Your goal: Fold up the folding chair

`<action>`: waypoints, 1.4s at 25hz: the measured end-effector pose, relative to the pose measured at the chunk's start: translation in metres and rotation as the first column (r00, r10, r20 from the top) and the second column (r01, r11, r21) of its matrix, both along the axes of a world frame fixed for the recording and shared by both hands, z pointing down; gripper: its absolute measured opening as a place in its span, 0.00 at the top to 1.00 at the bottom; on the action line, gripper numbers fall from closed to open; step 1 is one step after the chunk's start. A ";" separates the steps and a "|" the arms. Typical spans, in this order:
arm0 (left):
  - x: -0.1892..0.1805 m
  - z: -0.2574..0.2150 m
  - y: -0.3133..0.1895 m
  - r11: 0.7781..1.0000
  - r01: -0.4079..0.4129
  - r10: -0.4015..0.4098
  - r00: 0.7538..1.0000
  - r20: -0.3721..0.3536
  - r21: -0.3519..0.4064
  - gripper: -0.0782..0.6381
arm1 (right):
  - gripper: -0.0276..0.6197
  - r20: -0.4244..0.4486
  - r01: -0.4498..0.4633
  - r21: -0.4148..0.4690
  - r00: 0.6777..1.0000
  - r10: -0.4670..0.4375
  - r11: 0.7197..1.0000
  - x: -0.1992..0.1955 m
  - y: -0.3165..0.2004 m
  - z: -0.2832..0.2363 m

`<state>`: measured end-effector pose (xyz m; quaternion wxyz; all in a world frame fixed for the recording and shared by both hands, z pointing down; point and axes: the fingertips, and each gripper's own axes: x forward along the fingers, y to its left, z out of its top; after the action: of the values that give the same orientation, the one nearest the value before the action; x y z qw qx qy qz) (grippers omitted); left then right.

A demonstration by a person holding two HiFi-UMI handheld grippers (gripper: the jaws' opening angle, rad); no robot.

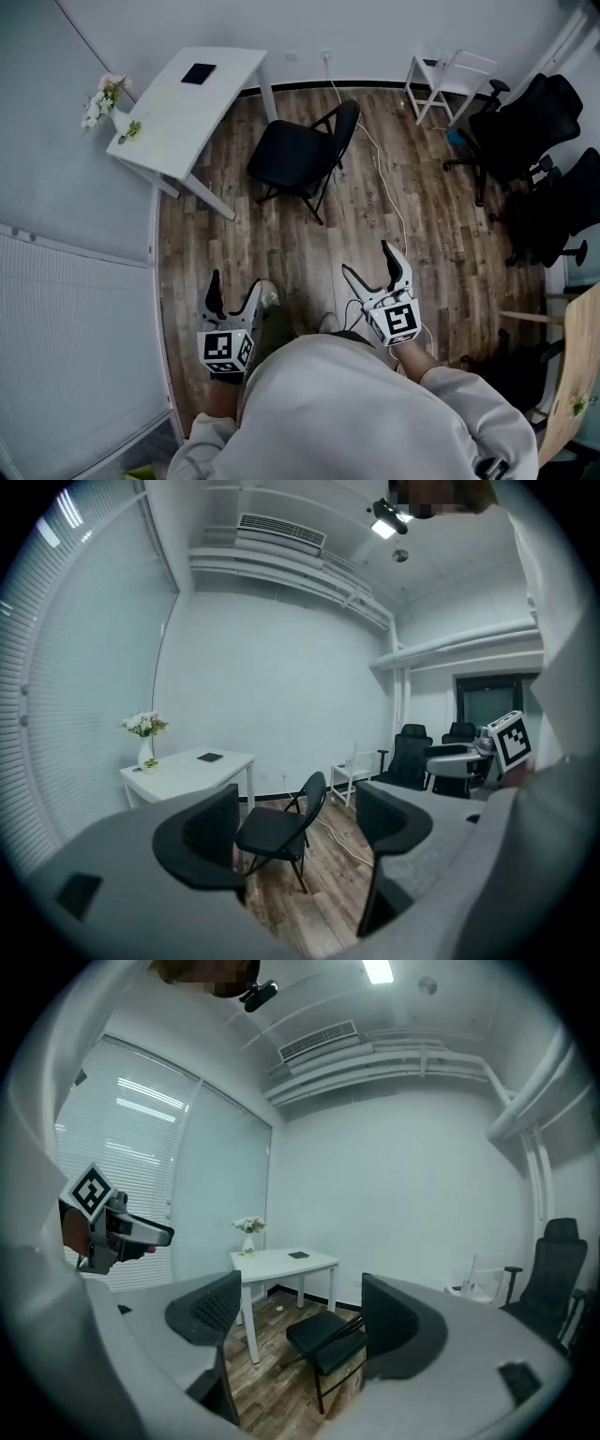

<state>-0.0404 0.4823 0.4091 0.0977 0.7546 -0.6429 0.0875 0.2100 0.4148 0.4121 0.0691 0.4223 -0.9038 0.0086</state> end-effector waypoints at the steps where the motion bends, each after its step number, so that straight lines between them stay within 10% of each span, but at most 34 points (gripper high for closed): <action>1: -0.007 0.000 -0.007 1.000 0.001 -0.001 1.000 -0.002 0.003 0.34 | 0.34 -0.002 -0.001 0.001 1.000 0.001 1.000 -0.006 -0.007 -0.001; 22: -0.168 0.020 -0.249 0.959 -0.281 0.280 0.958 -0.060 -0.014 0.34 | 0.34 -0.029 -0.286 0.011 0.958 0.286 0.958 -0.151 -0.173 -0.019; 35: -0.151 0.063 -0.351 0.919 -0.374 0.366 0.927 -0.080 -0.122 0.34 | 0.34 -0.035 -0.440 -0.061 0.898 0.438 0.896 -0.110 -0.250 0.007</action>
<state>-0.1912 0.1309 0.4718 0.1480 0.8563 -0.4783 0.1269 0.0998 0.1643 0.4190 0.0888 0.6127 -0.7837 0.0503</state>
